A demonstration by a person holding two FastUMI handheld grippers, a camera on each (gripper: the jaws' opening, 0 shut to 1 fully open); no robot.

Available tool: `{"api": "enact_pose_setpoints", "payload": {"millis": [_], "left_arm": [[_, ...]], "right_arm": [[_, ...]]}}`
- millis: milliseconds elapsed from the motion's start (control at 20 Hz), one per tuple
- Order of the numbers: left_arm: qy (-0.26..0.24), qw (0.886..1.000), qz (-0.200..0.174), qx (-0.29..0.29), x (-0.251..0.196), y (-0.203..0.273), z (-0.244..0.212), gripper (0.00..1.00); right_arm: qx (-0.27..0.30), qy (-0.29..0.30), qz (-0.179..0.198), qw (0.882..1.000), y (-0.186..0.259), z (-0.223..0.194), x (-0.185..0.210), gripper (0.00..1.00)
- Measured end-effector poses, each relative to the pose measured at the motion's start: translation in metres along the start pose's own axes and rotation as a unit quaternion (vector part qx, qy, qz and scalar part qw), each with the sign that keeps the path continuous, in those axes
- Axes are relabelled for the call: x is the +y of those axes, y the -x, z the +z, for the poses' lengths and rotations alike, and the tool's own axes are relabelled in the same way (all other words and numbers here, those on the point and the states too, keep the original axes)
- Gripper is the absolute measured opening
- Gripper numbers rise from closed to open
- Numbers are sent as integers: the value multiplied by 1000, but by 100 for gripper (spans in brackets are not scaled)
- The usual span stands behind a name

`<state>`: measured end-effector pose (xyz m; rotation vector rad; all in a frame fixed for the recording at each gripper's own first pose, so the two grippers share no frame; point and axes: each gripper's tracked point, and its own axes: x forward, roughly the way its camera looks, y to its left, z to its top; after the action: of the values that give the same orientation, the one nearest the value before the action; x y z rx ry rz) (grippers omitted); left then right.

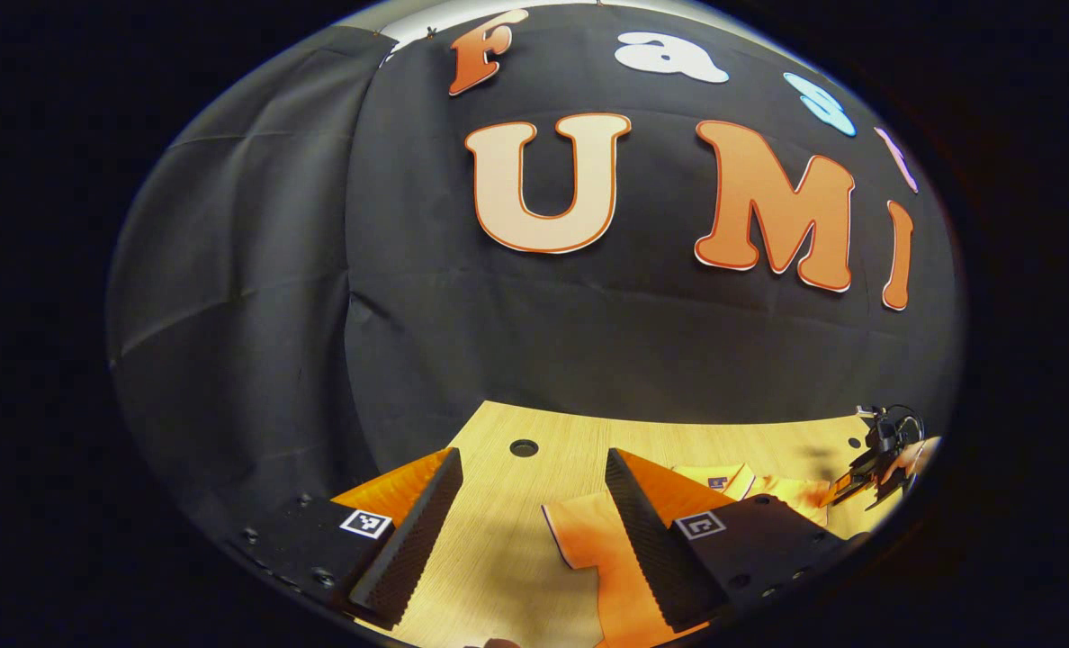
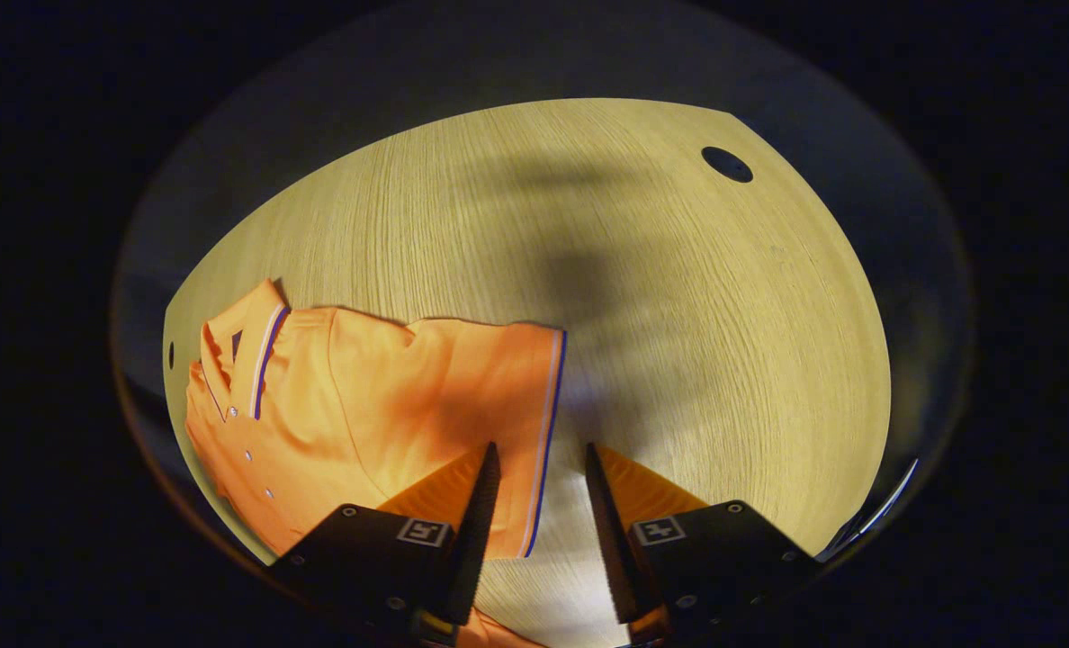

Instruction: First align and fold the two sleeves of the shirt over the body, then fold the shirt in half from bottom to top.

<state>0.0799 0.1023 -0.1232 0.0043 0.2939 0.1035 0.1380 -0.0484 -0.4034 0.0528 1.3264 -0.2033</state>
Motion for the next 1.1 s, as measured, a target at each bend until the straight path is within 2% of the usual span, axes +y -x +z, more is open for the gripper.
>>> {"api": "enact_pose_setpoints", "payload": {"millis": [100,150,200,250,500,750,1100], "left_arm": [[3,1000,-1,2,1,-1,-3,98],[4,1000,-4,2,0,-2,-3,98],[4,1000,-6,3,1,-1,-4,98],[2,1000,-8,4,2,0,-4,98],[-7,1000,-16,-4,6,-2,2,98],[-10,1000,-24,-7,8,0,4,98],[-1,999,-31,-13,24,6,5,98]], "right_arm": [[-4,-12,4,1000,-2,-1,8,17],[-8,-9,11,1000,-3,0,10,9],[-8,-17,12,1000,-8,-3,10,8],[-16,-21,10,1000,-1,-1,11,0],[-35,-15,11,999,11,1,16,0],[-70,4,14,997,45,15,23,0],[-116,54,29,991,99,25,72,0]]}}
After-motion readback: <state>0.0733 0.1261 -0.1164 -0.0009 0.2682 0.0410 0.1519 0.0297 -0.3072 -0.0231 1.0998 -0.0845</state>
